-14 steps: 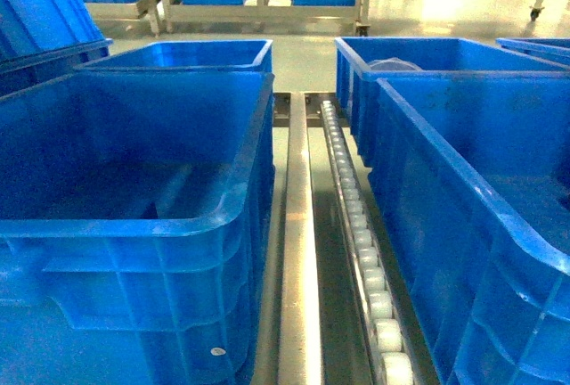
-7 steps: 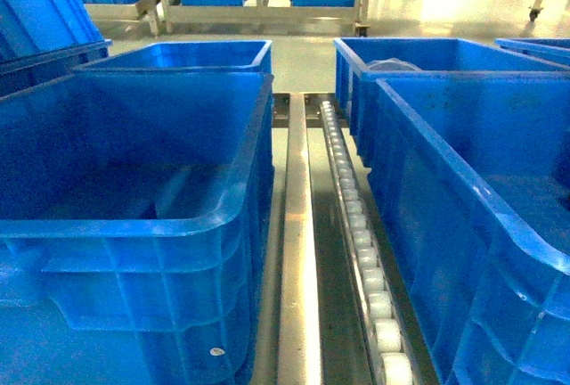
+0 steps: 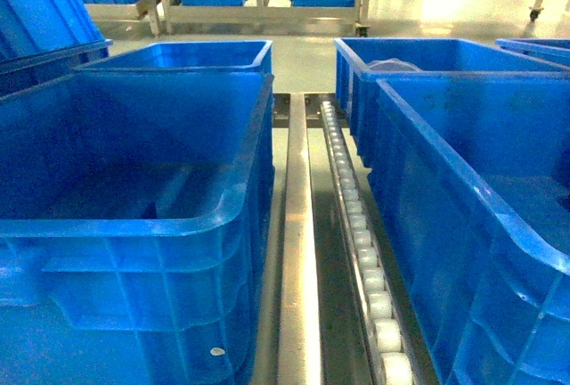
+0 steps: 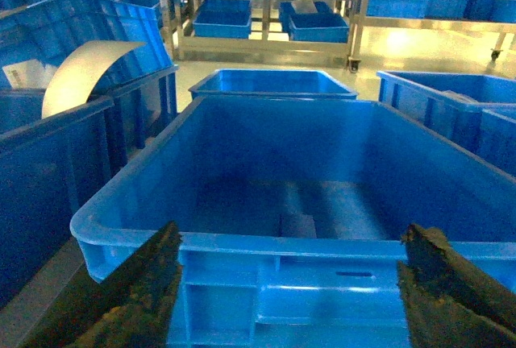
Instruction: Sort blue parts and orange caps into right shelf containers
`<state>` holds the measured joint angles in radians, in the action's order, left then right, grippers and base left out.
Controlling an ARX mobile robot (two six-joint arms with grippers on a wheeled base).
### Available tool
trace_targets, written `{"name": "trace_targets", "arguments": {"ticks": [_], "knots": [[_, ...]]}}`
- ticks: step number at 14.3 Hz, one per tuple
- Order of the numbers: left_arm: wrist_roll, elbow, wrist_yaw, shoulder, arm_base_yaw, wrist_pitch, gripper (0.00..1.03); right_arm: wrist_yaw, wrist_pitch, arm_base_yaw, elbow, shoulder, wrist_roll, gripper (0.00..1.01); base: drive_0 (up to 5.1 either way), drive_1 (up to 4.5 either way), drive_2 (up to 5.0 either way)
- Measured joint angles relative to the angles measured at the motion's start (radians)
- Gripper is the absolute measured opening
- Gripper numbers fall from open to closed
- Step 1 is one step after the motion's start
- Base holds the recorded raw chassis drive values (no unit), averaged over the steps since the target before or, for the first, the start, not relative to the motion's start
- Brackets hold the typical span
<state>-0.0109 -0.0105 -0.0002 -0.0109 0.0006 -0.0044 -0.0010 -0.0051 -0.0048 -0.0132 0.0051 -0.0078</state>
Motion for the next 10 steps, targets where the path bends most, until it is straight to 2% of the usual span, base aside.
{"name": "trace_targets", "arguments": {"ticks": [1,2,3,10], "knots": [[0.000,0.000,0.000,0.000,0.000,0.000,0.92,0.000,0.000,0.000,0.000,0.000,0.000,0.83,0.0,0.00,0.0],[0.000,0.000,0.000,0.000,0.000,0.000,0.99,0.000,0.000,0.000,0.000,0.000,0.000,0.90,0.0,0.00,0.0],[0.001,0.000,0.000,0.000,0.000,0.000,0.99,0.000,0.000,0.000,0.000,0.000,0.000,0.99,0.0,0.00,0.0],[0.000,0.000,0.000,0.000,0.000,0.000,0.98,0.000,0.000,0.000,0.000,0.000,0.000,0.98,0.0,0.00,0.0]]}}
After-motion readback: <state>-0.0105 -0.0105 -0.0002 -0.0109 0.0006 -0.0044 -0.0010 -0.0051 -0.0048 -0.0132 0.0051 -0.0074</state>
